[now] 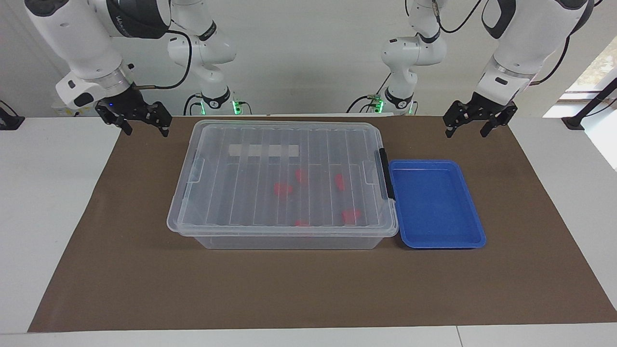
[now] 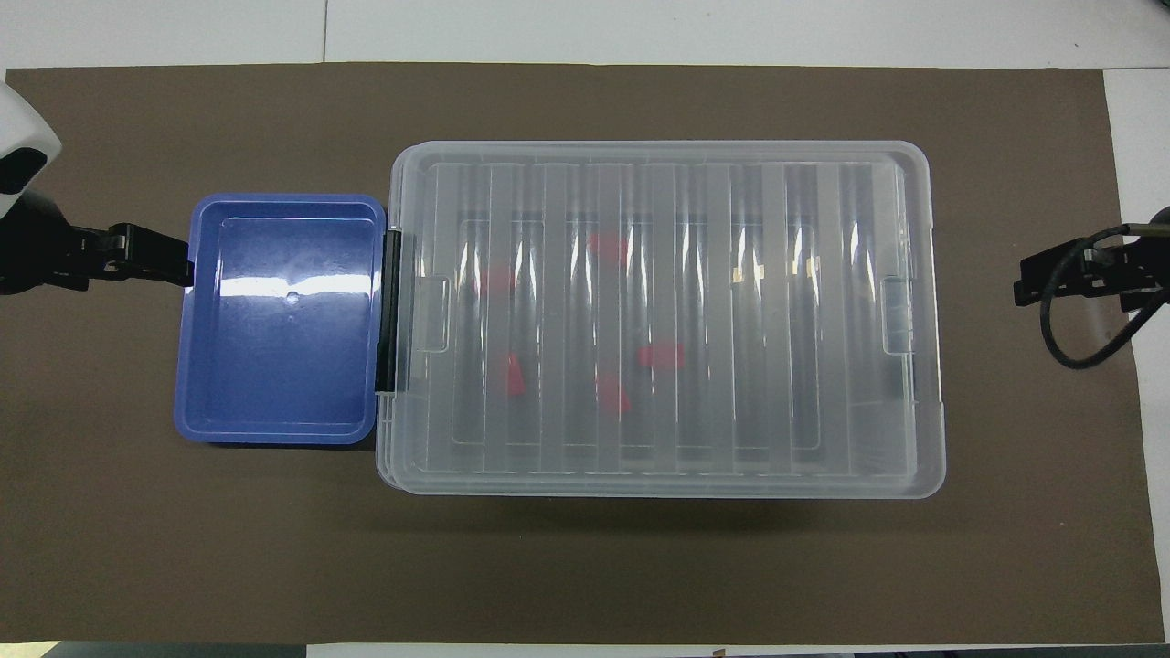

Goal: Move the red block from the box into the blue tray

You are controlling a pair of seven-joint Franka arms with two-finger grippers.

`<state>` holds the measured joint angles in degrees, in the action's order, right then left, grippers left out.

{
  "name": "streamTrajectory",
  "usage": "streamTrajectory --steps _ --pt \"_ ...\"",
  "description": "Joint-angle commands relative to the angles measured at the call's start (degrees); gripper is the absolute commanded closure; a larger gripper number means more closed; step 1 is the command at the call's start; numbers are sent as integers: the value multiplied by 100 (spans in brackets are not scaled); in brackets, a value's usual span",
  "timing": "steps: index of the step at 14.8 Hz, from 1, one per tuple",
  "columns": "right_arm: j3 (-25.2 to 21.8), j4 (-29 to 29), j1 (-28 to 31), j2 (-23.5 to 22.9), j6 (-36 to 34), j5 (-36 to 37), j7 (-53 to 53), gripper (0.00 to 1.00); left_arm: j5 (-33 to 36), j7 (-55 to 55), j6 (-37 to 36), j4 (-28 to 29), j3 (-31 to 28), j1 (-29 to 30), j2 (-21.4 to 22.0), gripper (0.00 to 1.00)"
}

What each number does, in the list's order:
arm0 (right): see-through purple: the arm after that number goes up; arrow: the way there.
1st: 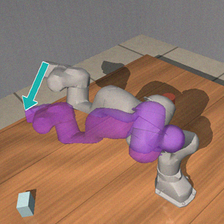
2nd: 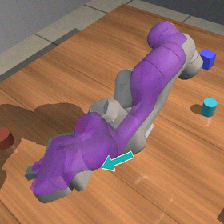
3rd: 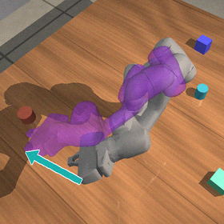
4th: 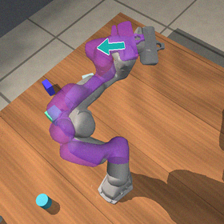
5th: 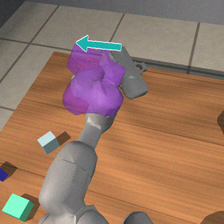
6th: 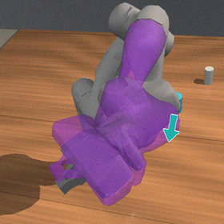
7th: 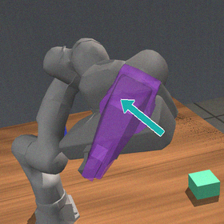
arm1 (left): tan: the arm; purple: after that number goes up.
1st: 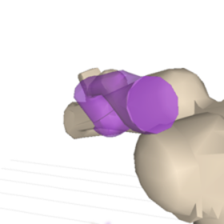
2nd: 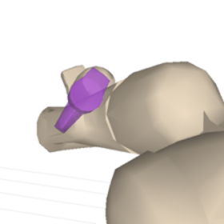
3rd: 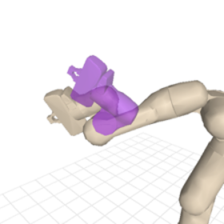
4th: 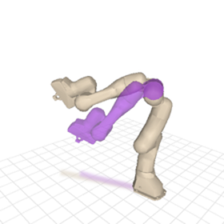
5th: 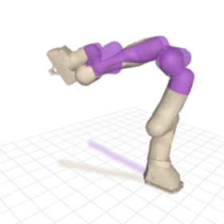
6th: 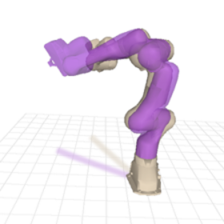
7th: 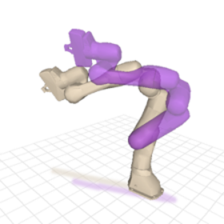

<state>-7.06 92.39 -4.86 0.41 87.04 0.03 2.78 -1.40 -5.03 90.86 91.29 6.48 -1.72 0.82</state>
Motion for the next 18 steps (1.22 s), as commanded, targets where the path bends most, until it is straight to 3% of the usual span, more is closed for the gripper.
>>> streamTrajectory --steps 1,9,11,14,18 --pt "65 77 82 56 32 59 -84 0 -53 98 -34 161 11 58 156 0" --pt "47 86 196 64 102 -37 -338 0 -53 98 -34 161 11 58 156 0" --pt "73 243 91 99 399 -47 -409 0 -62 98 -34 161 11 58 156 0" --pt "73 963 -330 319 1233 -126 -287 0 -62 98 -34 161 11 58 156 0" --pt "73 1087 -656 92 1569 -126 118 0 -53 98 -34 161 11 58 156 0"
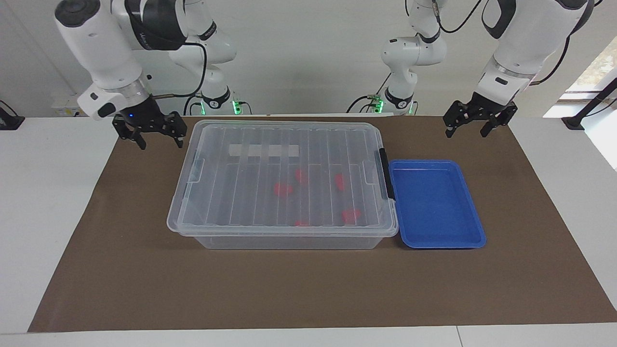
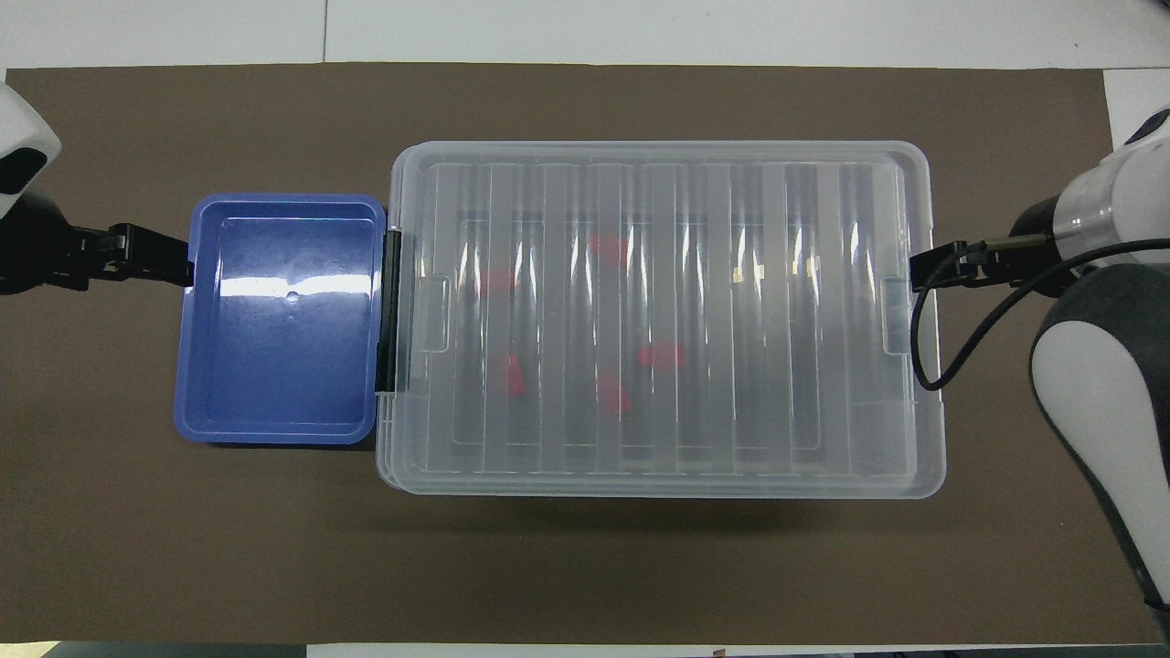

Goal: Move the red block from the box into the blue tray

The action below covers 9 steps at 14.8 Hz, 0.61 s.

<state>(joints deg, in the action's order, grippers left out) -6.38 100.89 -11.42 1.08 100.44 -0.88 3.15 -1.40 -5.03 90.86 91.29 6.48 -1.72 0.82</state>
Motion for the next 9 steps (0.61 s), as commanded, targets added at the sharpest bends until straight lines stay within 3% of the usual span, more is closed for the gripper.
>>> streamTrajectory --steps 1,9 --pt "5 352 -27 -28 309 -35 71 0 -53 98 -34 161 11 58 156 0" --pt "-12 1081 130 15 547 -18 -253 0 -53 98 -34 161 11 58 156 0"
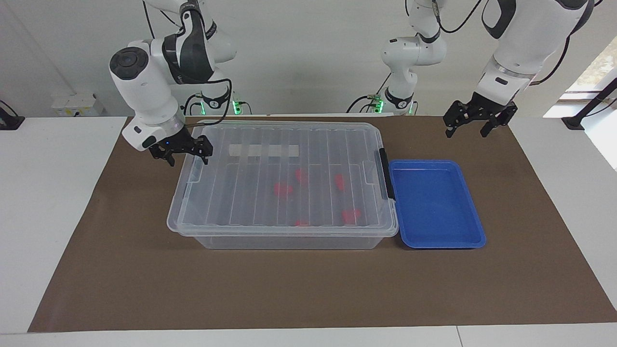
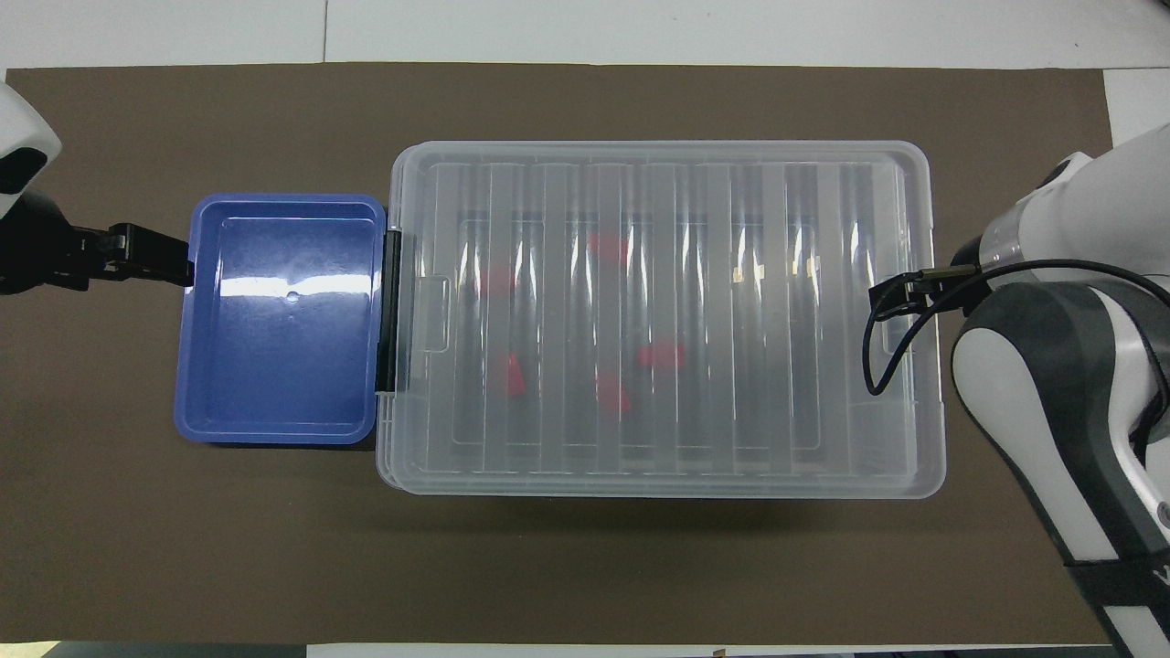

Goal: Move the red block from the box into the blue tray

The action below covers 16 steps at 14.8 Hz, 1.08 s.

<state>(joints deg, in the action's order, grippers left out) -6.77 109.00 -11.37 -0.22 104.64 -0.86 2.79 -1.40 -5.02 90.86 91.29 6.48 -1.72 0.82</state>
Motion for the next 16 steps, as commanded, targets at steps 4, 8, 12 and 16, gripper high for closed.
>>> streamTrajectory --steps 4,8,12,16 --pt "26 534 389 215 408 -11 -340 0 -62 98 -34 161 11 58 156 0" --pt "17 666 451 259 523 -2 -340 0 -53 98 -34 161 11 58 156 0" --pt "17 693 582 259 531 51 -349 0 -53 98 -34 161 11 58 156 0" --pt "9 684 775 259 523 86 -585 0 -53 98 -34 161 11 58 156 0"
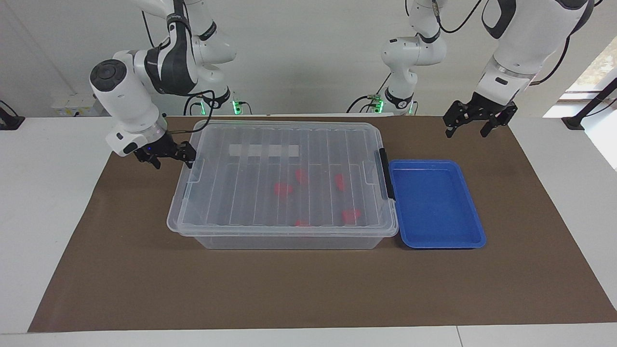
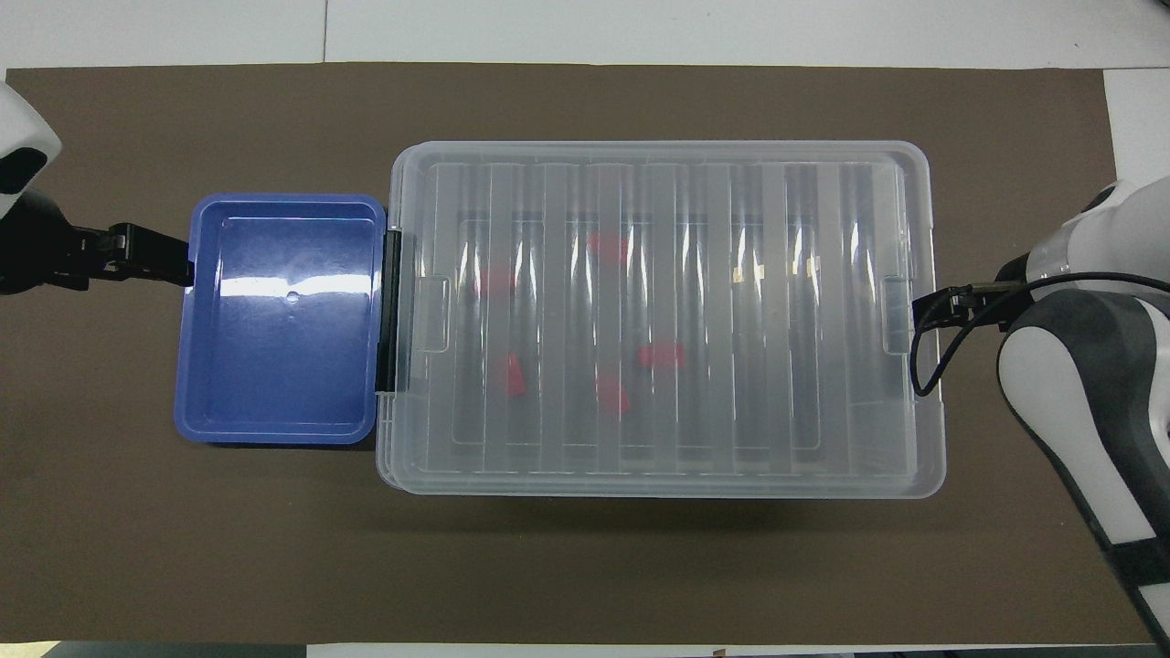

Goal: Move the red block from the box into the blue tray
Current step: 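Slide the clear lid away from the blue tray with the right gripper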

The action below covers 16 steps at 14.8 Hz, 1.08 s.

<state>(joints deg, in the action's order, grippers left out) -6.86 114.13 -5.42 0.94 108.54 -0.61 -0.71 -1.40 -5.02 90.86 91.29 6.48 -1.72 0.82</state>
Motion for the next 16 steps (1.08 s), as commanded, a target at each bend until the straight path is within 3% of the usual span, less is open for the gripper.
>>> streamTrajectory --steps 1,16 --pt "18 162 225 134 141 87 -359 0 -53 98 -33 161 11 58 156 0" --pt "18 -31 1209 55 308 324 -1871 0 -53 63 -174 161 90 -74 226 0"
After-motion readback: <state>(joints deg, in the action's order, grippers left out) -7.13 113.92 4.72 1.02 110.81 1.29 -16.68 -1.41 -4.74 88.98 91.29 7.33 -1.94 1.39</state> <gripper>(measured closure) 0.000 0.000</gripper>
